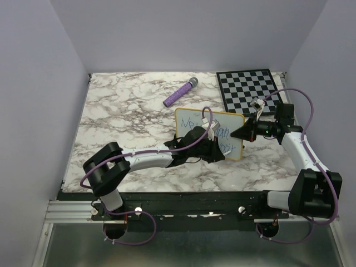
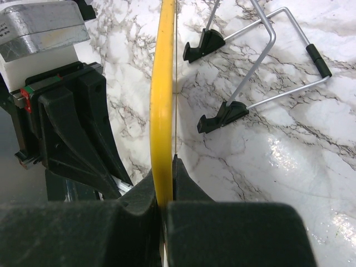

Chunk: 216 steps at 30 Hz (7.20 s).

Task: Write a sentence on the whiteboard
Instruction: Write a sentence on the whiteboard, then pick up the whiteboard from the center of the board, then put down the whiteboard on the whiteboard stand, then pick up the pen cap from the center of the board.

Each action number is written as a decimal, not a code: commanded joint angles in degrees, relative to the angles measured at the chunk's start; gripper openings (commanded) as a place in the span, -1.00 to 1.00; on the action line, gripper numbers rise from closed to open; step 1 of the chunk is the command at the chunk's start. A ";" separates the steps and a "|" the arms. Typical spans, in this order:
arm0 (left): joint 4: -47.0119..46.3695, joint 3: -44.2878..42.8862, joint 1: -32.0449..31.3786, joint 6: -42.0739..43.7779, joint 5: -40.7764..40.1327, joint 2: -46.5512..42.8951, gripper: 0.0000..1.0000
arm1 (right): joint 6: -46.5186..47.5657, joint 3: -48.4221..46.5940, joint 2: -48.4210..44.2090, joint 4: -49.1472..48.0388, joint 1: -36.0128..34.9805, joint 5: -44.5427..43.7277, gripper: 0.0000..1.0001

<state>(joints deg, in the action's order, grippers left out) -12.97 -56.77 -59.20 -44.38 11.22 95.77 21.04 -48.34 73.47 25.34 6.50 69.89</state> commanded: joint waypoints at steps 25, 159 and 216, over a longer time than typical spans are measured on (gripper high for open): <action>1.64 -4.31 -0.57 0.79 3.45 4.17 -1.00 | -0.30 0.00 -1.58 0.06 0.18 3.06 -0.99; 25.19 19.42 38.63 32.95 -5.42 -62.63 -1.00 | -17.97 -15.65 29.98 -18.23 -3.78 -5.64 -0.41; 23.34 19.86 39.07 31.46 1.26 -65.70 -1.00 | 30.11 -8.36 -0.72 24.24 3.17 -30.21 0.53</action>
<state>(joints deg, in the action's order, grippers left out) 11.68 -37.47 -20.58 -12.45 10.59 31.18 45.76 -57.87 66.46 43.53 9.39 41.63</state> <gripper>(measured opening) 0.193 0.801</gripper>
